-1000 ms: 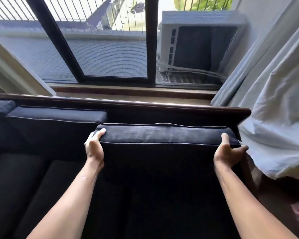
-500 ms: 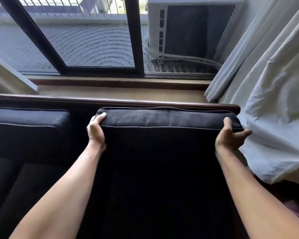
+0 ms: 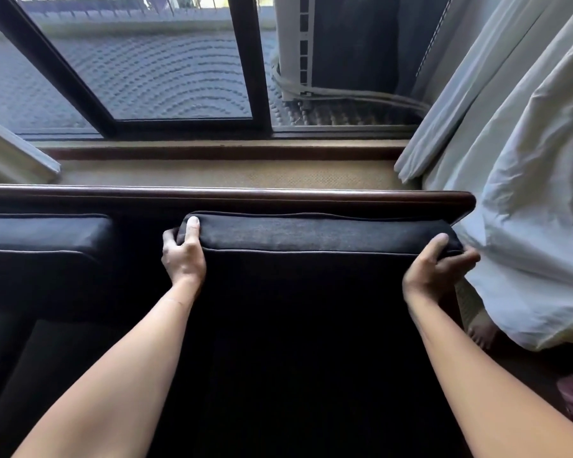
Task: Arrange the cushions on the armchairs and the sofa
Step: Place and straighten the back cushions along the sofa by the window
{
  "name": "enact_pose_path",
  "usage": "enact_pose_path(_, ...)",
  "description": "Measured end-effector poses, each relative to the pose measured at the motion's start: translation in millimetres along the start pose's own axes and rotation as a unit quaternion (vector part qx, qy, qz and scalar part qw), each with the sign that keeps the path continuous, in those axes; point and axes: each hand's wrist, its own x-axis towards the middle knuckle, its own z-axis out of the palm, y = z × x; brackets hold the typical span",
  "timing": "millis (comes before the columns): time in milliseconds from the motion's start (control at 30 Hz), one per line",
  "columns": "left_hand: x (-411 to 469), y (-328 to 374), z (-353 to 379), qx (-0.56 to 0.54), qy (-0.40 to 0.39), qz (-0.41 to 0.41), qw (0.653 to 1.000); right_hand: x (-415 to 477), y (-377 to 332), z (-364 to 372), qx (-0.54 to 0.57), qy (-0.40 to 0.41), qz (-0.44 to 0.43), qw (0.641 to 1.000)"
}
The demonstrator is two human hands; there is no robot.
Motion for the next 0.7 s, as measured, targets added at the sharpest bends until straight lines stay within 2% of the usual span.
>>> enact_pose_path(167, -4, 11, -11, 0.205, -0.002, 0.073, 0.976, -22, 4, -2, -0.156, -0.022, -0.114, 0.981)
enact_pose_path(233, -3, 18, -21, 0.275, -0.024, 0.119, 0.954, -43, -6, -4, -0.220, -0.072, -0.135, 0.964)
enact_pose_path(333, -8, 32, -40, 0.335, -0.064, 0.179, 0.923, -79, -20, -3, -0.288, -0.180, -0.224, 0.914)
enact_pose_path(500, -13, 42, -92, 0.302, -0.091, 0.245, 0.917, -163, -59, 7, -0.258, -0.312, -0.317, 0.858)
enact_pose_path(700, 29, 31, -198, 0.240, -0.036, 0.285, 0.927, -278, -115, 41, -0.192, -0.409, -0.356, 0.818)
